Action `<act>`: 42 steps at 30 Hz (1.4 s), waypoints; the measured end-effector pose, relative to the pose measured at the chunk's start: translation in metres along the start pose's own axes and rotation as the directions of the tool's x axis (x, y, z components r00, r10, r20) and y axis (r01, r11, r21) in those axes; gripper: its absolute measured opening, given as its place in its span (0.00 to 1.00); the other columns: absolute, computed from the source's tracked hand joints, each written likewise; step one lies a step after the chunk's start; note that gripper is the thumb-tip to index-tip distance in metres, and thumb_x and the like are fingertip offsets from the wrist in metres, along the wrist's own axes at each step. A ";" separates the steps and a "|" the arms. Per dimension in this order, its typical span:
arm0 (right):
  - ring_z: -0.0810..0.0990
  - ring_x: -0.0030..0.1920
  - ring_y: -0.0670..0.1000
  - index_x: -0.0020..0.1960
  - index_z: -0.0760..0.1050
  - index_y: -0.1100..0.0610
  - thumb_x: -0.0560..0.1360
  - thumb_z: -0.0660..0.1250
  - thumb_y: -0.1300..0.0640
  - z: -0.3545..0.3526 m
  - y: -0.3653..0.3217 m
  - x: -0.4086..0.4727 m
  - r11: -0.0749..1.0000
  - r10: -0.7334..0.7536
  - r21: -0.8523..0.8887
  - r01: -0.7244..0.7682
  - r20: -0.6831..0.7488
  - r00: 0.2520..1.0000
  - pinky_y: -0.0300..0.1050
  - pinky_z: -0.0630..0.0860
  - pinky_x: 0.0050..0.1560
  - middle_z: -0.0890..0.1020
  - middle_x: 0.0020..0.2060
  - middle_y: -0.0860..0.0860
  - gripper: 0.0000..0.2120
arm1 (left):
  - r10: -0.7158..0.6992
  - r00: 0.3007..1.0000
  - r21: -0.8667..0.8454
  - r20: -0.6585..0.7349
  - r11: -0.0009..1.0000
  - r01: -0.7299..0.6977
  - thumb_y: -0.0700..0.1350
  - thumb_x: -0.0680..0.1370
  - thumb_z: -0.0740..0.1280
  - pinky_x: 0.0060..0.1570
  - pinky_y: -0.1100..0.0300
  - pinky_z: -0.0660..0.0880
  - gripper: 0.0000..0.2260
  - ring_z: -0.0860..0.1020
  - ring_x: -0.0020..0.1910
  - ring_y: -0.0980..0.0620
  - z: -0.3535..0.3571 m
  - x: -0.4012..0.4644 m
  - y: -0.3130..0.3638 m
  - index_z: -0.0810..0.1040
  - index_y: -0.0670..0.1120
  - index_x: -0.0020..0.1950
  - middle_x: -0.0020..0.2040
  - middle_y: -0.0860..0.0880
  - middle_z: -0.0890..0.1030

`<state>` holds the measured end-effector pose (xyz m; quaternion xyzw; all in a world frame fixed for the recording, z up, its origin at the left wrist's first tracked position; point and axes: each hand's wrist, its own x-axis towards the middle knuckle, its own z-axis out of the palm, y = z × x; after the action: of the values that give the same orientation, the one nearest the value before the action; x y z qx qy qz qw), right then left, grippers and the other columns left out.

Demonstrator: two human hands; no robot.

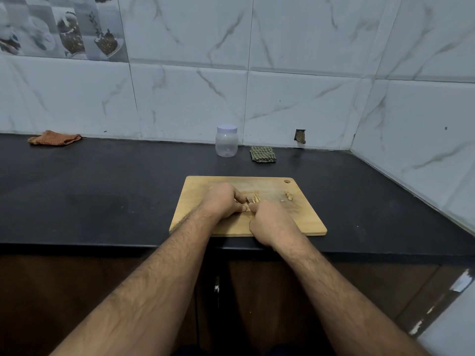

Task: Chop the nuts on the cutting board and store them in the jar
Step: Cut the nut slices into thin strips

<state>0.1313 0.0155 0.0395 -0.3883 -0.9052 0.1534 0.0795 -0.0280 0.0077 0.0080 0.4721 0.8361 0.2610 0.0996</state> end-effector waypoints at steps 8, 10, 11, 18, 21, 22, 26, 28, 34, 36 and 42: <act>0.77 0.59 0.54 0.71 0.73 0.50 0.77 0.60 0.63 0.001 0.006 -0.022 1.000 0.023 -0.003 -0.023 0.003 1.000 0.45 0.76 0.54 0.79 0.60 0.54 0.23 | -0.005 1.000 0.025 -0.021 1.000 0.006 0.49 0.74 0.75 0.56 0.63 0.72 0.12 0.78 0.57 0.55 -0.002 -0.006 0.004 0.84 0.52 0.57 0.56 0.54 0.83; 0.77 0.60 0.54 0.72 0.71 0.48 0.78 0.60 0.62 0.001 0.007 -0.029 1.000 0.014 -0.026 -0.014 0.011 1.000 0.47 0.77 0.55 0.78 0.61 0.54 0.24 | -0.007 1.000 0.035 -0.021 0.999 0.008 0.49 0.74 0.75 0.58 0.62 0.73 0.12 0.78 0.58 0.55 -0.002 -0.007 0.004 0.84 0.52 0.58 0.57 0.54 0.83; 0.77 0.60 0.54 0.72 0.71 0.48 0.78 0.60 0.62 0.001 0.008 -0.033 1.000 0.014 -0.027 -0.014 0.012 1.000 0.47 0.78 0.56 0.78 0.61 0.54 0.24 | -0.009 1.000 0.042 -0.022 0.999 0.009 0.49 0.74 0.74 0.59 0.62 0.72 0.12 0.78 0.58 0.55 -0.001 -0.007 0.004 0.84 0.52 0.58 0.57 0.54 0.83; 0.77 0.61 0.53 0.74 0.69 0.47 0.77 0.61 0.64 0.001 0.009 -0.030 0.999 0.041 -0.003 -0.042 -0.011 0.999 0.47 0.77 0.57 0.78 0.63 0.53 0.27 | -0.014 1.000 0.038 -0.021 0.999 0.015 0.49 0.75 0.74 0.63 0.59 0.72 0.12 0.77 0.60 0.55 0.001 -0.008 0.004 0.84 0.53 0.58 0.57 0.55 0.83; 0.78 0.59 0.54 0.72 0.72 0.47 0.76 0.60 0.64 -0.001 0.007 -0.022 0.999 0.046 0.029 -0.045 -0.033 0.998 0.47 0.78 0.56 0.79 0.61 0.53 0.26 | -0.012 1.000 0.021 -0.027 1.000 0.013 0.49 0.74 0.75 0.63 0.58 0.73 0.11 0.77 0.59 0.55 0.002 -0.008 0.003 0.84 0.53 0.57 0.57 0.55 0.83; 0.78 0.59 0.54 0.71 0.73 0.47 0.76 0.60 0.64 -0.001 0.007 -0.019 0.998 0.047 0.031 -0.046 -0.034 0.998 0.47 0.78 0.56 0.80 0.60 0.53 0.25 | -0.010 1.000 0.018 -0.028 1.000 0.011 0.48 0.74 0.75 0.63 0.57 0.73 0.12 0.78 0.59 0.55 0.002 -0.008 0.003 0.84 0.52 0.57 0.58 0.54 0.83; 0.77 0.59 0.55 0.70 0.73 0.47 0.76 0.60 0.63 -0.001 0.007 -0.014 0.998 0.051 0.034 -0.049 -0.039 0.998 0.46 0.77 0.56 0.80 0.60 0.53 0.25 | -0.001 0.999 0.005 -0.032 1.000 0.001 0.48 0.75 0.74 0.63 0.57 0.73 0.12 0.78 0.58 0.55 0.003 -0.008 0.003 0.84 0.51 0.58 0.58 0.53 0.83; 0.78 0.58 0.54 0.71 0.73 0.47 0.76 0.60 0.64 0.000 0.009 -0.015 0.998 0.045 0.051 -0.042 -0.053 0.998 0.46 0.77 0.54 0.80 0.60 0.53 0.26 | 0.001 0.999 -0.001 -0.035 1.000 -0.001 0.48 0.75 0.74 0.63 0.57 0.73 0.12 0.78 0.59 0.54 0.003 -0.008 0.002 0.84 0.52 0.58 0.58 0.54 0.83; 0.78 0.60 0.53 0.73 0.71 0.48 0.77 0.61 0.61 0.006 0.010 -0.023 0.997 0.029 0.073 -0.024 -0.063 0.998 0.46 0.77 0.58 0.79 0.63 0.52 0.25 | -0.005 0.999 -0.002 -0.038 1.000 0.005 0.48 0.75 0.74 0.61 0.58 0.74 0.11 0.79 0.58 0.54 0.004 -0.009 0.002 0.84 0.53 0.58 0.57 0.54 0.83; 0.77 0.61 0.53 0.73 0.70 0.48 0.77 0.62 0.61 0.009 0.010 -0.025 0.998 0.027 0.066 -0.022 -0.075 0.997 0.47 0.77 0.58 0.79 0.64 0.52 0.26 | -0.007 0.999 0.003 -0.040 1.000 0.007 0.49 0.75 0.74 0.62 0.57 0.73 0.11 0.78 0.60 0.54 0.004 -0.009 0.002 0.84 0.53 0.57 0.57 0.55 0.83; 0.77 0.59 0.54 0.72 0.71 0.48 0.77 0.60 0.63 0.014 0.017 -0.036 0.999 0.030 0.023 -0.028 -0.089 0.996 0.48 0.78 0.54 0.80 0.60 0.51 0.24 | -0.014 0.999 -0.010 -0.047 1.000 0.014 0.49 0.75 0.73 0.63 0.57 0.72 0.11 0.77 0.61 0.54 0.003 -0.010 0.001 0.84 0.54 0.57 0.58 0.55 0.83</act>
<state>0.1641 -0.0028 0.0199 -0.4072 -0.8932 0.1468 0.1219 -0.0203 0.0012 0.0051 0.4595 0.8402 0.2753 0.0843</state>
